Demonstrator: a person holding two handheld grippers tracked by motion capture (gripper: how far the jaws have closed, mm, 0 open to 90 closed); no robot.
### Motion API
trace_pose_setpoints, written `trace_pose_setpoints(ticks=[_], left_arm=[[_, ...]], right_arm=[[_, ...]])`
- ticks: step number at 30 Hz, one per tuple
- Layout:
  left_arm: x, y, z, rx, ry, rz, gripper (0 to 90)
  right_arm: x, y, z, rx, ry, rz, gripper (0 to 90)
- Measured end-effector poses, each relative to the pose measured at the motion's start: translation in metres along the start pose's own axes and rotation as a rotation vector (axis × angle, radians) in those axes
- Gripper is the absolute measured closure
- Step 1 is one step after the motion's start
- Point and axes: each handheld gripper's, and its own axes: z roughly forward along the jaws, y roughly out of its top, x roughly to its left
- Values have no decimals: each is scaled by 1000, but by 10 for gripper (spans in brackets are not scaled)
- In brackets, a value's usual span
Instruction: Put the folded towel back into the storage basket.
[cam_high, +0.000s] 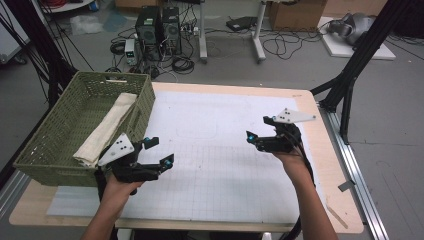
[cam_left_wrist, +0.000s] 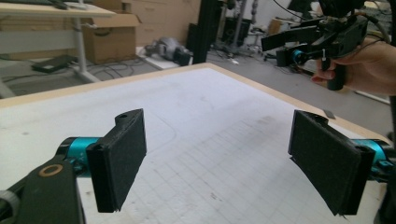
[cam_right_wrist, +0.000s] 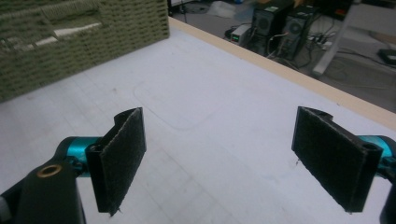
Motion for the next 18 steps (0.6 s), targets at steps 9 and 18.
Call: trace_pose_setpoints(ticks=[9, 18], left_arm=[[-17, -27, 25, 44, -49, 43, 195], [-18, -38, 30, 56, -61, 21, 179]], right_arm=[[13, -50, -27, 1, -47, -11, 160], [24, -93, -51, 1, -98, 14, 160]])
